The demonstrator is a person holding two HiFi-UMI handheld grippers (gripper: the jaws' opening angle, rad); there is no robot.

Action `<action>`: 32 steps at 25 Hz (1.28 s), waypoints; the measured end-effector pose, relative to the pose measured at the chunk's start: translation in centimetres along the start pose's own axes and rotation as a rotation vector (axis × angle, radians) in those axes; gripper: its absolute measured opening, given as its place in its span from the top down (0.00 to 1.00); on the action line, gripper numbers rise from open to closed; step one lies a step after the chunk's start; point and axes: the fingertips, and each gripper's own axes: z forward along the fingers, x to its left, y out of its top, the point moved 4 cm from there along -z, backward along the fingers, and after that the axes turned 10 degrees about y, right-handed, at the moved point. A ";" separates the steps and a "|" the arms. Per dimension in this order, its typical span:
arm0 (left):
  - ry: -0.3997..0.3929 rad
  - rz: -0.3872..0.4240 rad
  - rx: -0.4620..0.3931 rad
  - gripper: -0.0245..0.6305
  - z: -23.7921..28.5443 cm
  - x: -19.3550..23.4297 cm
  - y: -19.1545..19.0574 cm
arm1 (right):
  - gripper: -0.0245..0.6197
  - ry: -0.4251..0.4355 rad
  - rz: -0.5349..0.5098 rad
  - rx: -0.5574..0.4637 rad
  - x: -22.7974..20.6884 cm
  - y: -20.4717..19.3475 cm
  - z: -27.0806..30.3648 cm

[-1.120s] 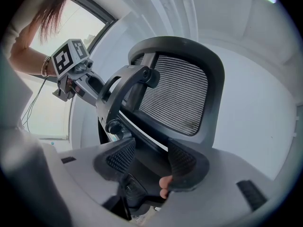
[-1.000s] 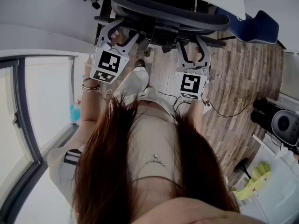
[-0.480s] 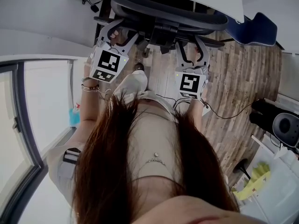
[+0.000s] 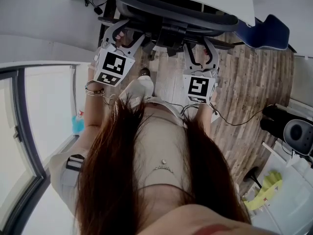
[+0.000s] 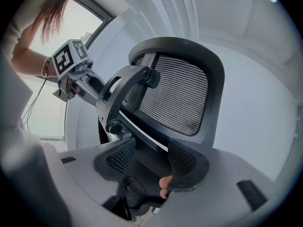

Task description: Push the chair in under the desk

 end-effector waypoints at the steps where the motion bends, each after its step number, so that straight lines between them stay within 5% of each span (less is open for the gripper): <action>1: 0.000 0.000 0.001 0.63 0.1 0.0 0.0 | 0.61 0.001 0.001 -0.001 -0.1 0.0 0.1; 32: -0.046 0.003 -0.023 0.63 5.7 4.9 0.9 | 0.61 -0.023 0.033 0.036 -3.4 0.6 6.2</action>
